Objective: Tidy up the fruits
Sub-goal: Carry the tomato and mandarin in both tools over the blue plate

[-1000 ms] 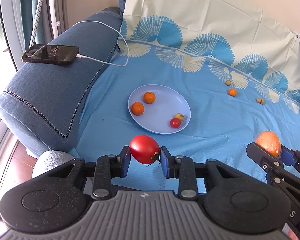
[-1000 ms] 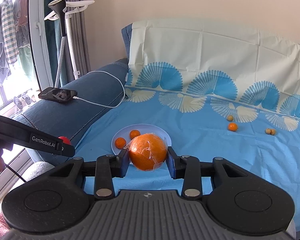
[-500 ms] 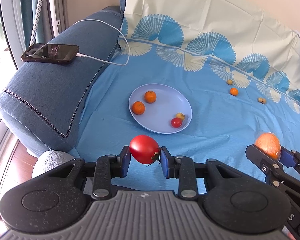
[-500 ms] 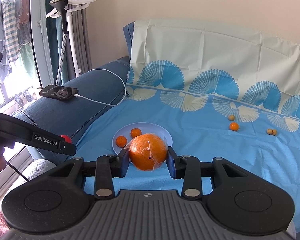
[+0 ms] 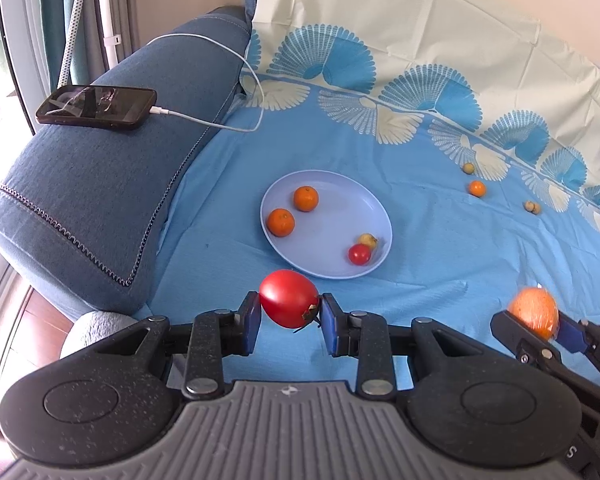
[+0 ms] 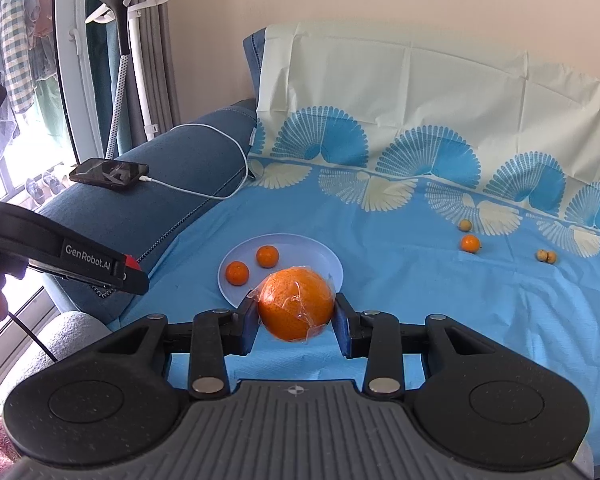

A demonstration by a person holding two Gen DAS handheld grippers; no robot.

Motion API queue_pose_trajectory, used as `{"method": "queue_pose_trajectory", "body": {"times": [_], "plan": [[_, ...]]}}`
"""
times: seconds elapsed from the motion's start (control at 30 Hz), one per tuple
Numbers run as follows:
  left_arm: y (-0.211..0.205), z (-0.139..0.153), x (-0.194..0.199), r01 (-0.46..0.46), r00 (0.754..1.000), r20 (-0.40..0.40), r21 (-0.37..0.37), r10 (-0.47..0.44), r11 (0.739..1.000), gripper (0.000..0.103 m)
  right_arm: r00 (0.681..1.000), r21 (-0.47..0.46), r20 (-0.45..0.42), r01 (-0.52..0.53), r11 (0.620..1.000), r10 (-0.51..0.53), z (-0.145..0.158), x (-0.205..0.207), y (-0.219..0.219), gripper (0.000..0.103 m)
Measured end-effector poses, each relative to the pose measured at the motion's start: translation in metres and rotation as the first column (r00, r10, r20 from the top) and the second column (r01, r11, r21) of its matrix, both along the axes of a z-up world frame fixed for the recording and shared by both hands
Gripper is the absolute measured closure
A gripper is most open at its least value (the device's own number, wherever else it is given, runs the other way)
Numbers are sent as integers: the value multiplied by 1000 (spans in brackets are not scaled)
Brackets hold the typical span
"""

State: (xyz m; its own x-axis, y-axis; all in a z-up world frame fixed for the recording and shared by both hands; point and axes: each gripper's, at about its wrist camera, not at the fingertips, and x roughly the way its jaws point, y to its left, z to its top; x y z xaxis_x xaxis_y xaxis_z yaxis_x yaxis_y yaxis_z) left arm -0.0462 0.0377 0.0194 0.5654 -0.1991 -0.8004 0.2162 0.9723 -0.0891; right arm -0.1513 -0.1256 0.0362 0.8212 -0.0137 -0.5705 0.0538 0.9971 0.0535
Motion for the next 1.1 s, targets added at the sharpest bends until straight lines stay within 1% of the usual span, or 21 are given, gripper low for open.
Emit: {"method": "queue_pose_trajectory", "body": {"times": [0.2, 0.3, 0.53, 0.67, 0.87, 1.1], "plan": [[-7, -7, 26, -24, 1000, -15, 0, 24, 1000, 68, 999, 13, -46, -7, 1000, 8, -12, 18, -3, 64], [-14, -13, 43, -28, 999, -24, 13, 28, 1000, 68, 998, 19, -66, -14, 1000, 15, -18, 30, -4, 64], [-31, -35, 95, -25, 998, -58, 46, 28, 999, 68, 996, 35, -92, -4, 999, 7, -36, 79, -14, 64], [-45, -54, 123, 5, 995, -98, 44, -1, 999, 68, 994, 35, -112, -11, 999, 15, -52, 111, -20, 64], [-65, -91, 161, 35, 991, -133, 92, -23, 995, 68, 990, 34, -138, -32, 999, 36, -82, 158, -25, 64], [-79, -125, 190, 59, 987, -160, 137, -37, 989, 68, 982, 31, -181, -40, 999, 45, -115, 202, -34, 63]]}}
